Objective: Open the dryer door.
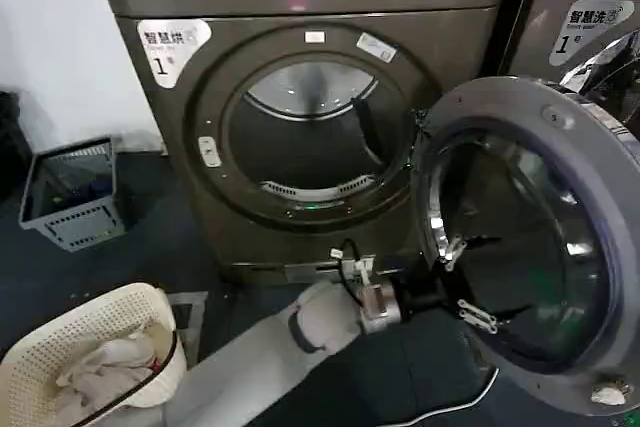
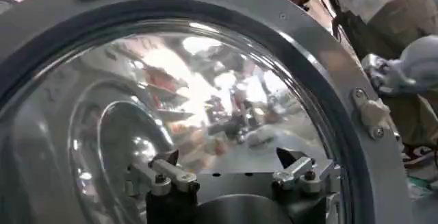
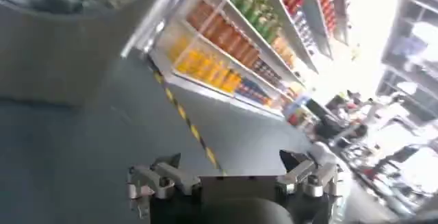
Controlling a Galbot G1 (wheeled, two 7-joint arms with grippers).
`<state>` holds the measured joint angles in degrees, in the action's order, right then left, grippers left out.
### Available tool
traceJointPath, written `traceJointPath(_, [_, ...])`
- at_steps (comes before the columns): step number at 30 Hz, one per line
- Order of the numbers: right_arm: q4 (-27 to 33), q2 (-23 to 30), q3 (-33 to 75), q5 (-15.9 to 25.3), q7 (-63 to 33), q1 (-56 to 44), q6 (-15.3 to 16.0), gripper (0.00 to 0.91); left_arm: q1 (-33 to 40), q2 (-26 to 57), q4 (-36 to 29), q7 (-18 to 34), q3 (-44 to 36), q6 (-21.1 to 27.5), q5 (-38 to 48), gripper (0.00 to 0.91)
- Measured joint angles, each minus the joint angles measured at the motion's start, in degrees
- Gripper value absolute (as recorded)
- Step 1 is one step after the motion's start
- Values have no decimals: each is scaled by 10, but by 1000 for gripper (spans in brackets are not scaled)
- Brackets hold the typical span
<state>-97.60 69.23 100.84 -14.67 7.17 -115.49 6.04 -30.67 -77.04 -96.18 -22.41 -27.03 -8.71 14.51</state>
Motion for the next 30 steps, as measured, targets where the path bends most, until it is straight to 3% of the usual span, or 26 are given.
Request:
traceJointPath(13, [-17, 67, 30, -4, 2, -18, -8, 907, 33, -68, 83, 21, -7, -18, -29, 907])
traceJointPath(30, [-27, 88, 45, -14, 2, -23, -6, 907, 55, -135, 171, 72, -4, -4, -66, 907])
